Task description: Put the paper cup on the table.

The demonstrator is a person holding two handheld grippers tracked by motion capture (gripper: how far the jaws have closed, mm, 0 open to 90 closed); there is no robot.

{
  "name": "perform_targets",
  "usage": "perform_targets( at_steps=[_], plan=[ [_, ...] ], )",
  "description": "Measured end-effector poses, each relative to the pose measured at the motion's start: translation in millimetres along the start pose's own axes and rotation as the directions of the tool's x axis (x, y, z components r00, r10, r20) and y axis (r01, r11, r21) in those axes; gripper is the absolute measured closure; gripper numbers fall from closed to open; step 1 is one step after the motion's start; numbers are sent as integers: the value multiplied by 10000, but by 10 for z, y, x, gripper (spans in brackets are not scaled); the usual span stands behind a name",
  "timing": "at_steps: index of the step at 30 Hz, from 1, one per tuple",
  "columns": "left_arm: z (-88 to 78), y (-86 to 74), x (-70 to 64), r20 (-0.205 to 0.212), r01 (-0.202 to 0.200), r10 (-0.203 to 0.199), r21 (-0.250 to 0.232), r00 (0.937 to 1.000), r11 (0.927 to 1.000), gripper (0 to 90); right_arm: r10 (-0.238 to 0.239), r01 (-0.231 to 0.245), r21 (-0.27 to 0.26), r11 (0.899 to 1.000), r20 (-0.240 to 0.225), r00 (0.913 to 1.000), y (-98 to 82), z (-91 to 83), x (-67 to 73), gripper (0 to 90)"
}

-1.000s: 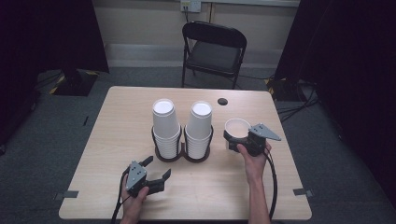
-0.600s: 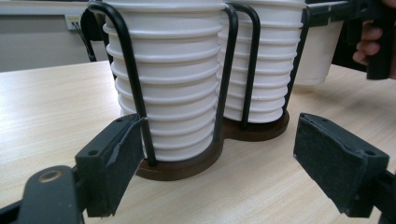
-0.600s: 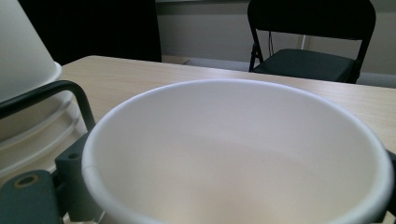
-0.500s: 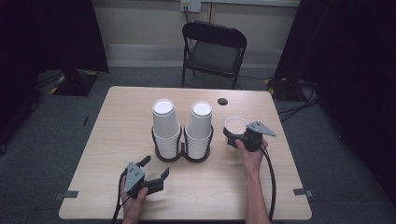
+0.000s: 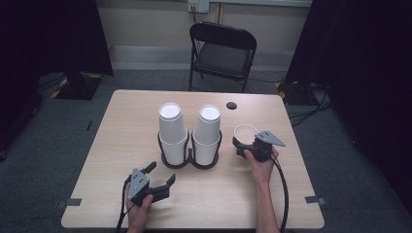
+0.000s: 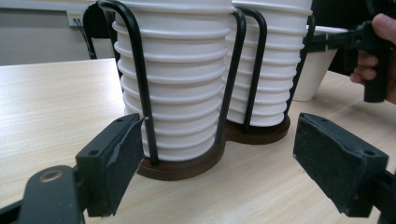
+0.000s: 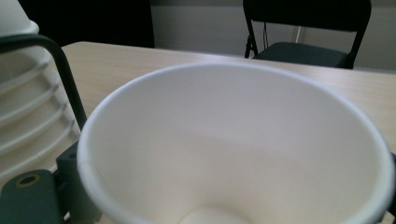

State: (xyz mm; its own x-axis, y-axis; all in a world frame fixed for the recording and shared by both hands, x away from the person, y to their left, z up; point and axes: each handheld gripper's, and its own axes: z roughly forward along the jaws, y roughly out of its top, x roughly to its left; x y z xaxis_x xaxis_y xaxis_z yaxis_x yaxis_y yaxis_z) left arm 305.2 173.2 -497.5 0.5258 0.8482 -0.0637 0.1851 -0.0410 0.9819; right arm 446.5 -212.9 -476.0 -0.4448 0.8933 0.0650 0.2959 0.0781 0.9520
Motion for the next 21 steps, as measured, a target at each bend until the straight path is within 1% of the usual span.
perform_targets(
  at_steps=[1, 3, 6, 7, 10, 12, 13, 15, 19, 21],
  plan=[
    [1, -1, -2, 50, -56, 56, -15, 10000, 10000, 160, 85, -85, -106, 9999, -25, 10000, -18, -9, -7, 100],
    [-2, -1, -12, 42, -155, 156, -20, 9999, 9999, 159, 108, -108, -104, 9999, -17, 9999, -18, -12, -6, 100],
    [-2, -2, -25, -168, -187, 187, -42, 9997, 9998, 160, 48, -48, 31, 10000, -5, 10000, -7, 1, 3, 97],
    [-4, -1, -31, -307, -296, 295, -40, 9991, 9996, 160, 91, -91, 183, 9998, -35, 10000, -3, 4, 4, 98],
    [6, 1, -50, -254, -454, 455, 47, 9986, 9990, 161, 204, -196, 562, 9982, -145, 9997, -20, 20, -17, 104],
    [11, 2, -35, -140, -271, 272, 76, 9995, 9996, 161, 336, -320, 861, 9958, -175, 9993, -48, 34, -32, 113],
    [9, 3, -22, -83, -191, 192, 81, 9998, 9998, 161, 414, -401, 990, 9943, -117, 9991, -59, 42, -37, 116],
    [5, 3, -7, -66, -108, 109, 61, 9999, 9999, 161, 504, -490, 1179, 9918, -88, 9987, -71, 45, -34, 123],
    [5, 2, -28, -159, -288, 289, 61, 9995, 9996, 161, 362, -365, 1808, 9829, 49, 9993, -111, 49, -19, 127],
    [6, 2, -29, -123, -301, 301, 57, 9995, 9995, 161, 540, -531, 1958, 9792, 8, 9985, -152, 39, -30, 130]
  ],
)
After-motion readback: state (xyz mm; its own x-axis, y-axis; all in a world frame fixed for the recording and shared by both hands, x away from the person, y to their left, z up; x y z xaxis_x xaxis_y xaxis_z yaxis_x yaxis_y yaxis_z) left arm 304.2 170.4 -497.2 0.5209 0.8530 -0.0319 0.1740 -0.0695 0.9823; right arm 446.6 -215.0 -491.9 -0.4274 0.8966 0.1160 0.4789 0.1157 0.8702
